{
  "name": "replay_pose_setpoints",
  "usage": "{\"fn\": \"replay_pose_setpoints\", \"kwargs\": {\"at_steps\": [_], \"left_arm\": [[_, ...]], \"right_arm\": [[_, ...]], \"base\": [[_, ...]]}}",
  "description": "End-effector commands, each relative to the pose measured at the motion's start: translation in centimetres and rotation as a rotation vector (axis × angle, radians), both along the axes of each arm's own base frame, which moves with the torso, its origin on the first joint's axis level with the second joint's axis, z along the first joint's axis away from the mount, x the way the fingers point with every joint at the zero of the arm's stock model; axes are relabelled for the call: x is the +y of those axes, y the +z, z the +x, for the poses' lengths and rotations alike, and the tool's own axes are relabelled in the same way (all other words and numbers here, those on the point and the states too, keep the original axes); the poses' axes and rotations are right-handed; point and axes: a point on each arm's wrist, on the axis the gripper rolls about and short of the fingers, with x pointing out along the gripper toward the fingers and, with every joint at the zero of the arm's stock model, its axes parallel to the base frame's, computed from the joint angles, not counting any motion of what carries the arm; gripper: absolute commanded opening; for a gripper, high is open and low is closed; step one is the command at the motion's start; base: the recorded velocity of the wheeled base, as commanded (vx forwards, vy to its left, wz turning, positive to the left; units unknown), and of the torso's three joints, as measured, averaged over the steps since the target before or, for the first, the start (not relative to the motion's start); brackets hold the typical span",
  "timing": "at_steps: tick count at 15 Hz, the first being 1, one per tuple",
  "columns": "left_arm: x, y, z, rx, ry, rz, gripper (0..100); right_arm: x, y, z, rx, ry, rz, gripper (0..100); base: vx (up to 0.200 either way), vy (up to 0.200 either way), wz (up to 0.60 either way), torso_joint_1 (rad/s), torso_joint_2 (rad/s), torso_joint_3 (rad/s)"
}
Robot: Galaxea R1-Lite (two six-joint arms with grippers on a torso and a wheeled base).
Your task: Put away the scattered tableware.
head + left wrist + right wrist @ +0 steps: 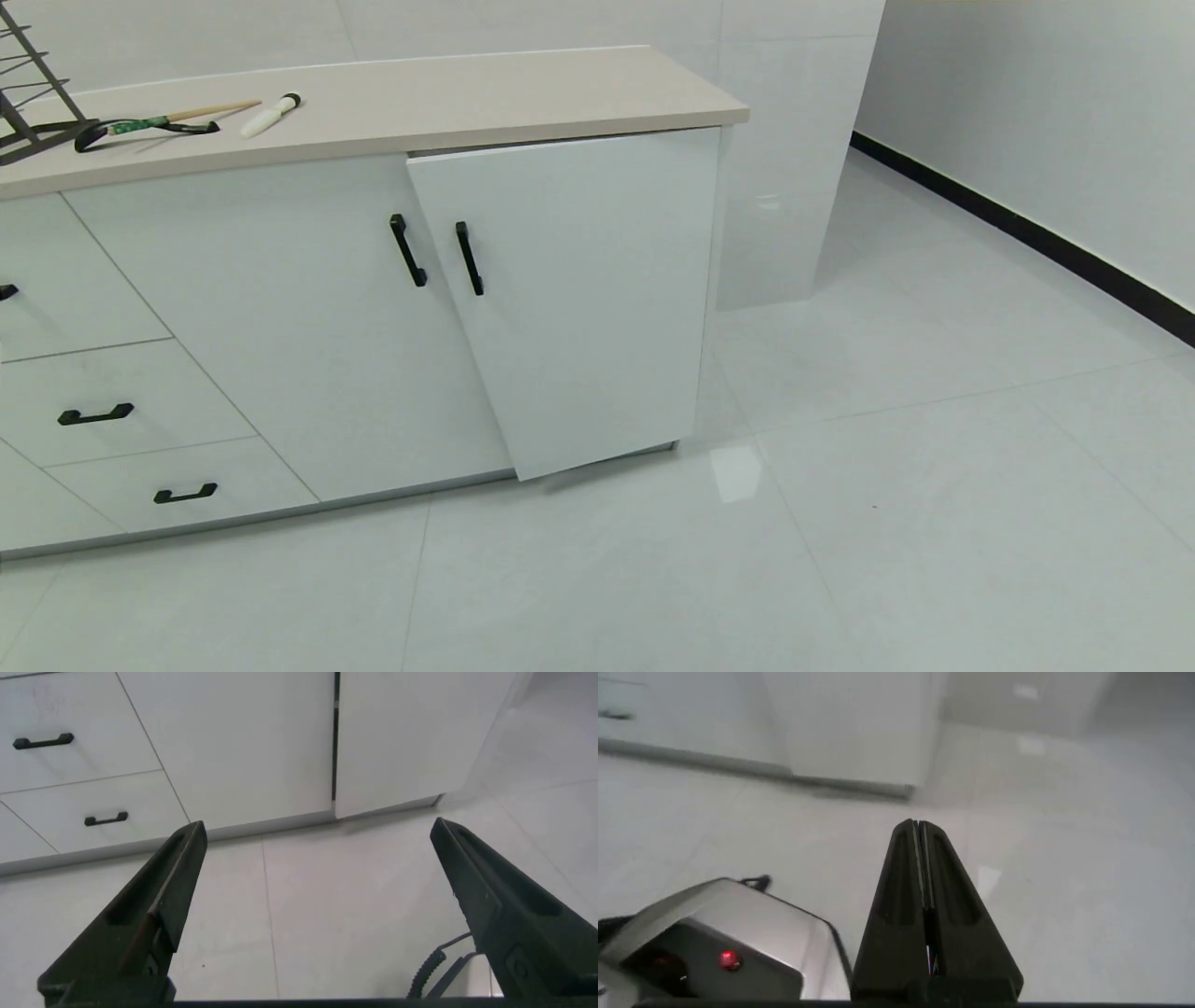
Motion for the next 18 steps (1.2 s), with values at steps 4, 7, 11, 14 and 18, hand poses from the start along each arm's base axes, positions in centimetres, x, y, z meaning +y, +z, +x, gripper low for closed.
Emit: {"fn": "replay_pose_setpoints", "kwargs": {"at_steps": [4,7,11,14,18], "left_arm": [[0.0,0.01,0.0,-0.002,0.001,-0.017,100],[0.0,0.01,0.0,-0.003,-0.001,-0.046,100],[0.0,0.01,0.0,-0.003,-0.001,-0.054,100],[0.0,0.01,0.0,-0.002,-0.001,-0.026,100],[0.0,0.01,0.0,-0.002,-0.001,-0.028,100]], "right_arm": [[-0.56,-1.56,-1.3,-0.045,-0.299,0.029,0],[-0.54,-1.56,-1.3,-0.037,-0.287,0.08,0],[-0.54,-1.58,-1.31,-0.037,-0.287,0.081,0],[-0.55,-1.58,-1.31,-0.036,-0.292,0.086,0],[-0.55,-1.58,-1.31,-0.037,-0.292,0.084,0]], "base": [[0.0,0.0,0.0,0.0,0.0,0.0],[0.0,0.0,0.0,0.0,0.0,0.0],[0.1,0.1,0.0,0.001,0.0,0.001],[0.067,0.2,0.0,0.002,0.0,0.005],[0.0,0.2,0.0,0.005,0.0,0.004]]}}
